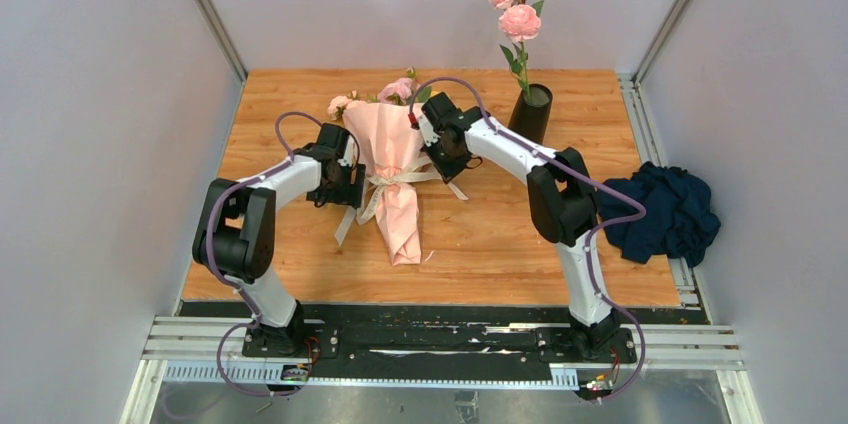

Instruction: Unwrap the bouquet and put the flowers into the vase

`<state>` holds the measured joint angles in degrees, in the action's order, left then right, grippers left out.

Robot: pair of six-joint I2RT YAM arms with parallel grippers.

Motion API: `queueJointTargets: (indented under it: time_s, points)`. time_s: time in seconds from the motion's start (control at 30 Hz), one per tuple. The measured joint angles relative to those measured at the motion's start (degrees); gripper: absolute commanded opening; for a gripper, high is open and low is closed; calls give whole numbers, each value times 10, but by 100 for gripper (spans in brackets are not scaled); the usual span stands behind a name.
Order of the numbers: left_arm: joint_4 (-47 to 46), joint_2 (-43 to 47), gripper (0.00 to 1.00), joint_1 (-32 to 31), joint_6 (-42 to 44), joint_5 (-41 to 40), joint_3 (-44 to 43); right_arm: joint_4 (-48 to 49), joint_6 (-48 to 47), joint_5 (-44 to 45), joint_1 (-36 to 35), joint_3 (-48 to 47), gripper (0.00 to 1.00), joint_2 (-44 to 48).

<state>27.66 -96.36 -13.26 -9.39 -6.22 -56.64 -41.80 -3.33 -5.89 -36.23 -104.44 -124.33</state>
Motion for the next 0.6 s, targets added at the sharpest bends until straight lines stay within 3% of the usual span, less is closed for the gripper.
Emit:
queueJointTargets:
  time_s: [0.27, 0.6]
  points:
    - [1, -15, 73, -1, 16, 42, -10, -2, 1, 0, 0, 12, 0, 0]
    - [9, -45, 76, -16, 12, 49, -49, 0, 5, -1, 0, 22, 0, 0]
